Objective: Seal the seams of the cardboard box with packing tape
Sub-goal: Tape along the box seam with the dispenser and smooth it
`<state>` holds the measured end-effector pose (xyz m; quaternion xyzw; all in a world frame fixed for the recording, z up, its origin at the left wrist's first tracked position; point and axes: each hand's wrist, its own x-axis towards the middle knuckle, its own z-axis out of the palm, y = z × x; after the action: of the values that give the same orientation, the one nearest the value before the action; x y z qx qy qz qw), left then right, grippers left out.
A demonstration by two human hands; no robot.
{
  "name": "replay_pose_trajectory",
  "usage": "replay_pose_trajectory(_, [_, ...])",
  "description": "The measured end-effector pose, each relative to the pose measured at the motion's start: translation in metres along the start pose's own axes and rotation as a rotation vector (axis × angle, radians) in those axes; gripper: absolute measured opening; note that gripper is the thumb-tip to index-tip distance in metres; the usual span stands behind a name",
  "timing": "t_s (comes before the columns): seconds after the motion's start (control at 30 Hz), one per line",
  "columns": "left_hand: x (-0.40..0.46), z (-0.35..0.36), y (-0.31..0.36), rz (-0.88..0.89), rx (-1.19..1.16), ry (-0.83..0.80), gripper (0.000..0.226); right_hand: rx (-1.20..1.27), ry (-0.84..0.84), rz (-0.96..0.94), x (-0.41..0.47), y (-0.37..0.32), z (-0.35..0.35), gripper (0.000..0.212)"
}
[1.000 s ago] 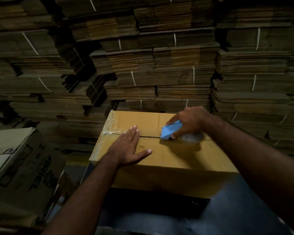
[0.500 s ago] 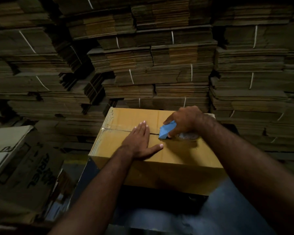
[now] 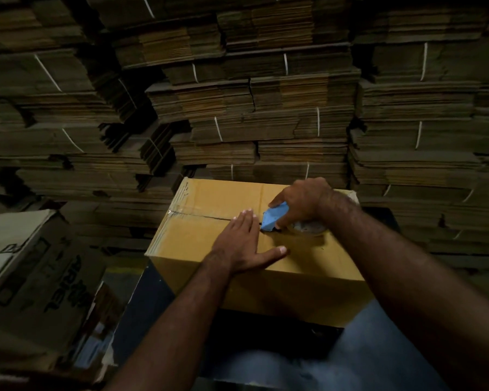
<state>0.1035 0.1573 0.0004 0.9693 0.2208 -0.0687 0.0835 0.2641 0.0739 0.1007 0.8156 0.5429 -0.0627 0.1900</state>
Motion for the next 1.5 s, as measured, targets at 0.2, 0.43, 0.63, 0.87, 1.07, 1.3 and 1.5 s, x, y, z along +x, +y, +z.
replay_pose_trajectory(0.2, [-0.001,0.006,0.000,-0.031,0.035,-0.006,0.125,0.046,0.028,-0.027,-0.020,0.024,0.006,0.074])
replay_pose_trajectory(0.43, [-0.004,0.007,0.000,-0.014,0.046,0.023,0.123,-0.025,-0.022,0.008,-0.038,0.038,0.013,0.077])
replay_pose_trajectory(0.63, [0.004,-0.008,0.012,0.084,0.063,0.056,0.117,-0.001,-0.062,0.009,-0.032,0.037,0.008,0.074])
replay_pose_trajectory(0.87, [0.022,0.003,0.033,0.069,0.013,-0.026,0.124,0.014,-0.077,0.015,-0.027,0.038,0.009,0.074])
replay_pose_trajectory(1.07, [0.002,0.008,0.032,0.140,0.057,-0.029,0.119,0.025,-0.080,0.009,-0.024,0.039,0.010,0.073])
replay_pose_trajectory(1.3, [-0.002,0.000,0.002,0.071,0.037,-0.040,0.122,0.060,-0.053,-0.020,-0.016,0.021,0.003,0.072])
replay_pose_trajectory(1.5, [0.009,-0.002,0.014,0.026,0.012,-0.011,0.127,0.049,-0.047,-0.021,-0.010,0.017,0.001,0.071])
